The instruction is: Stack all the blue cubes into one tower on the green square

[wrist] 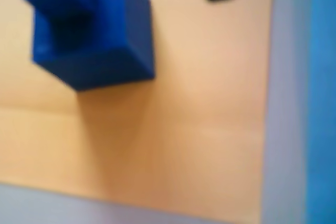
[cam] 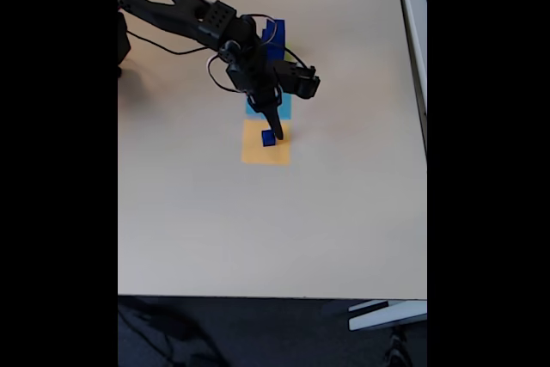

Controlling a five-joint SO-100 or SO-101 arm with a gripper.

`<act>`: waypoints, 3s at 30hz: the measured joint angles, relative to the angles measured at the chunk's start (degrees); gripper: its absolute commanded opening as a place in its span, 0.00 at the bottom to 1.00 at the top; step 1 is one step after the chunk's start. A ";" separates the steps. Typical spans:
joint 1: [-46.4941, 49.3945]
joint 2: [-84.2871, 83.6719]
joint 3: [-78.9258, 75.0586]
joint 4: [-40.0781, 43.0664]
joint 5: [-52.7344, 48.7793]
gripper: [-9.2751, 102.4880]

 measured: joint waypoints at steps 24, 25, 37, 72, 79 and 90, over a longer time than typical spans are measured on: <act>2.72 0.09 -3.25 1.67 -0.09 0.29; 2.72 0.09 -3.34 1.67 -0.09 0.29; 2.64 -1.23 -3.34 1.67 -0.09 0.29; 3.25 -2.37 -3.34 0.35 0.00 0.24; 3.25 -2.46 -3.34 0.00 0.00 0.24; 3.25 -3.43 -3.34 -0.53 0.00 0.23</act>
